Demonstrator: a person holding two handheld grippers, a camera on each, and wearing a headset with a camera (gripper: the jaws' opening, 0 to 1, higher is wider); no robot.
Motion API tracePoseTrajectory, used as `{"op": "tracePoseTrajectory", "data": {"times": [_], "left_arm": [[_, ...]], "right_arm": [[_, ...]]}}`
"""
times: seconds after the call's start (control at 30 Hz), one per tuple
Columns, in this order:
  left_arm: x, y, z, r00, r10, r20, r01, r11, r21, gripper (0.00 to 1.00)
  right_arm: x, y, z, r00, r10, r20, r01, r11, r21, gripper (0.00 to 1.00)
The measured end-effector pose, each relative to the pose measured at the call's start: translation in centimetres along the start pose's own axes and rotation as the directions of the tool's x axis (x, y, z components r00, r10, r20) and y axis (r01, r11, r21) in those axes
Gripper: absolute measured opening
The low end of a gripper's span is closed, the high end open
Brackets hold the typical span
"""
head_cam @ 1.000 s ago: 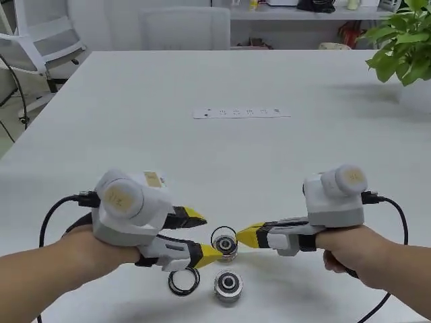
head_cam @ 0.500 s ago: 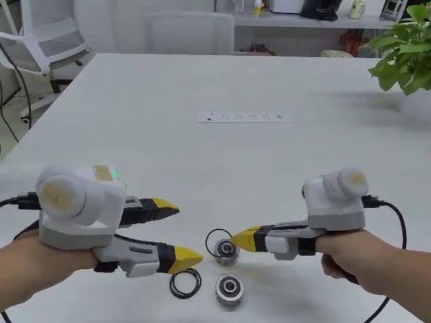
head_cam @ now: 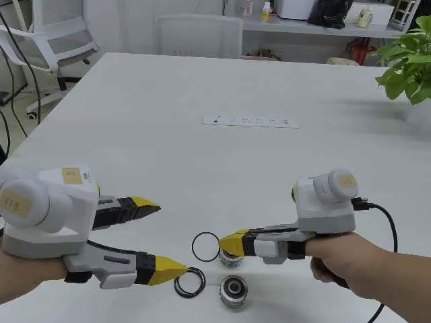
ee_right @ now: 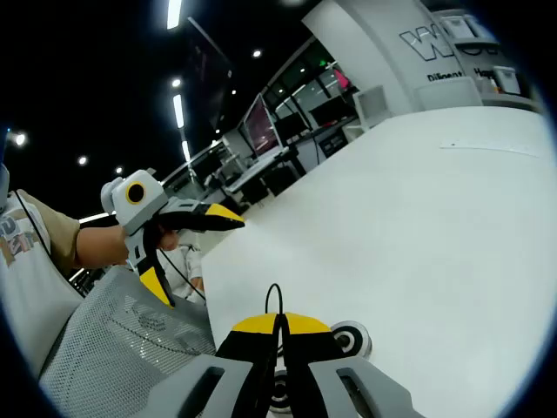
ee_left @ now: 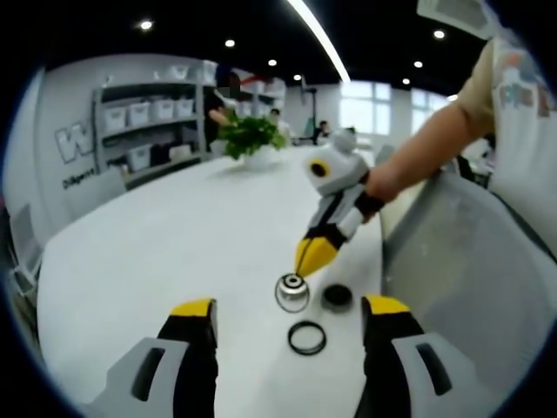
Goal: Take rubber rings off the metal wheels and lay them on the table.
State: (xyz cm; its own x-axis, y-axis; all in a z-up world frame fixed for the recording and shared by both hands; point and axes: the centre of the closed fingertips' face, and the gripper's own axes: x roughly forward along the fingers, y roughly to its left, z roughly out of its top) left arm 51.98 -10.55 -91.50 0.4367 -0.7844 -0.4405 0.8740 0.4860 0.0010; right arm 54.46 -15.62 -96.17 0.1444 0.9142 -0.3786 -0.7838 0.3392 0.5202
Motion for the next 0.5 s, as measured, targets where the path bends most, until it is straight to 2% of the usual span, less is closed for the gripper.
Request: {"op": "tracePoseTrajectory", "data": {"times": [0.23,0.5], "left_arm": [[-0.9,-0.3,-0.7,1.0000,0.003,-0.006,-0.003,1.000,0.006,0.73],[-1.7,-0.3,-1.4,0.9998,0.015,-0.009,-0.015,1.000,-0.009,0.74]], "right_arm": [[1.3,1.0,-0.5,0.9993,0.023,-0.029,-0.023,1.000,-0.003,0.00],[2.5,1.8,-1.6,0.9962,0.047,-0.074,-0.047,0.999,0.004,0.00]]}}
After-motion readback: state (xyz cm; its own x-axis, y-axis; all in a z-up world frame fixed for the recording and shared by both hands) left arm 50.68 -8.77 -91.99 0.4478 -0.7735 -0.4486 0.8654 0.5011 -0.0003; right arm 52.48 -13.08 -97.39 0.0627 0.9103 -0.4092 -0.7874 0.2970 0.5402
